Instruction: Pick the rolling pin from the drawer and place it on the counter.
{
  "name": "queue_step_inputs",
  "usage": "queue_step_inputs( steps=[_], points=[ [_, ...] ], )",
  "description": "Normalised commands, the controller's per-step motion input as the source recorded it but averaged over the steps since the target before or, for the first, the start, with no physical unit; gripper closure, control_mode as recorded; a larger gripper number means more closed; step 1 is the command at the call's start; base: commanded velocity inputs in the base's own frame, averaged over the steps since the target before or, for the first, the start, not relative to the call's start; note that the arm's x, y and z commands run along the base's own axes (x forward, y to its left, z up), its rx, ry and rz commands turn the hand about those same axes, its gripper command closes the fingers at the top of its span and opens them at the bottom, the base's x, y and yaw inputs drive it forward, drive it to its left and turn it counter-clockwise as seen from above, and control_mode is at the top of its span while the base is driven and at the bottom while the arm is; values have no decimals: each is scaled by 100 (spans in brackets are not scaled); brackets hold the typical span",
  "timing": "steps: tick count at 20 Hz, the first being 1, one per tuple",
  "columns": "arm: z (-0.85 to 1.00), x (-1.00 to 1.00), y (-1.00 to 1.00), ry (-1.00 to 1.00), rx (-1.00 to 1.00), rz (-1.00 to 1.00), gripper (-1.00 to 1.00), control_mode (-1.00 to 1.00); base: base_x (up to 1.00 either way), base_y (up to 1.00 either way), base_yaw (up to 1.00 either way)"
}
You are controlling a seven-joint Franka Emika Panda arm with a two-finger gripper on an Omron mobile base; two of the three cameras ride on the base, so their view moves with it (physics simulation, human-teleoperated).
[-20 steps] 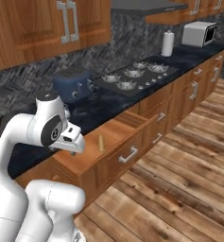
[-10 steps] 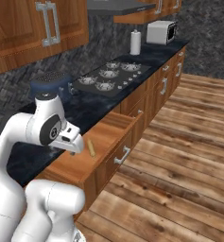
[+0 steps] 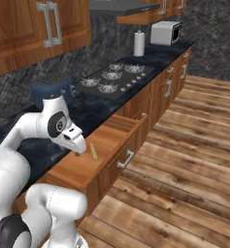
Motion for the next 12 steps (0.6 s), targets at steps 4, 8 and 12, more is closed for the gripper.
queue_step_inputs(
  steps=[4,8,12],
  points=[
    [-50,93,-11,28,-11,0,-100,-100,0,0,0],
    [-69,66,-7,16,-7,0,-100,-100,0,0,0],
    [-87,46,-49,4,1,0,-100,-100,0,0,0]
  ],
)
